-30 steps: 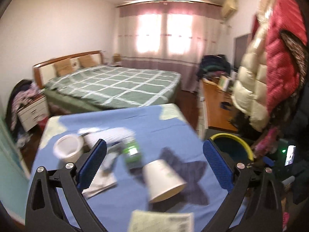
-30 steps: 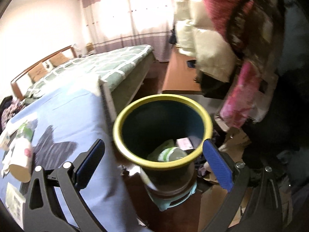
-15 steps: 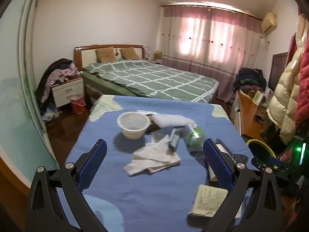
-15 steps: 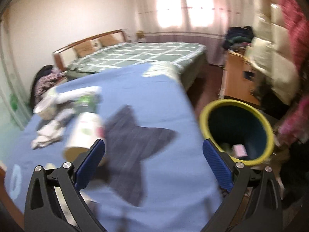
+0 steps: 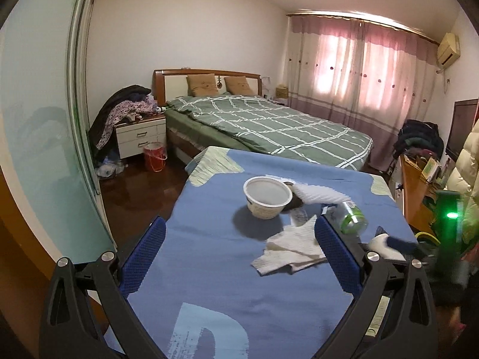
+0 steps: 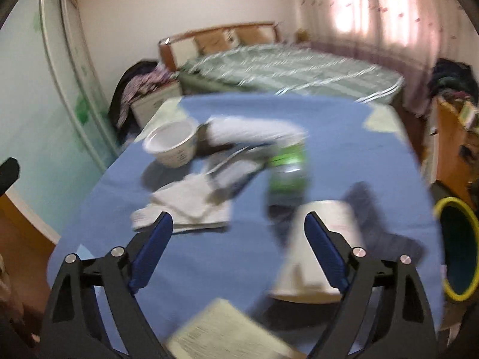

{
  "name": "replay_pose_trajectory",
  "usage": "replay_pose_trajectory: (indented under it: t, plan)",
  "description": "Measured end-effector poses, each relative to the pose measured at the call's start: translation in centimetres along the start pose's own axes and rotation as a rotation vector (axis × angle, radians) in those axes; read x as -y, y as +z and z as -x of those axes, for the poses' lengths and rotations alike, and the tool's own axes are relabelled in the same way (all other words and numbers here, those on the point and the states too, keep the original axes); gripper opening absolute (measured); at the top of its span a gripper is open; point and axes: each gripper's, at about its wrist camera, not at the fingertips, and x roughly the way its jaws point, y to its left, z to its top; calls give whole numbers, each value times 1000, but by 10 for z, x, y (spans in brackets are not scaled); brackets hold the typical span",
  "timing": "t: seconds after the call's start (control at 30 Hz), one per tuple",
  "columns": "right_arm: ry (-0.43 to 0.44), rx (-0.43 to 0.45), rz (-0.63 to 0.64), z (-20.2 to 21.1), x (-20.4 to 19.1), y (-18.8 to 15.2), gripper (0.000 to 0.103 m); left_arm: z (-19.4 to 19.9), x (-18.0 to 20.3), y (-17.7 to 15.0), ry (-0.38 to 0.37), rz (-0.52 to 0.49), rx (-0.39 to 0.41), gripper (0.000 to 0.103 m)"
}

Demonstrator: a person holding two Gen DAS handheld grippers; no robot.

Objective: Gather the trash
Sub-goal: 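Move both tools back over the table toward the remaining items, then grasp the white crumpled tissue with the right gripper, then carry the tissue into the yellow-rimmed bin and open the right gripper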

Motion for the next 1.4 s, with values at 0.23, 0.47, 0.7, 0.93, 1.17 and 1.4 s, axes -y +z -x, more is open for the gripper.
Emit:
replay_pose_trajectory:
  t: [0.23,0.47,0.7,0.93,1.17,1.4]
  plan:
    - [-52,-137,2,-61,-29,8,85,-9,-10,-5,9,9,-14,98]
    - [-35,-261,5,-87,-30,10,72,-18,-14,-8,-6,26,-34,98]
    - [-10,-236,2,-82,-27,8,7,-18,-10,-10,-12,21,-31,98]
    - [71,-158,-30,-39,-13,3,7,-15,-9,-9,-7,19,-20,98]
    - [153,-68,-32,27,1,-10,7,-16,-8,-10,-7,18,-23,98]
    - [134,14,-82,71,29,-18,7,-10,3,-13,-27,-2,-23,98]
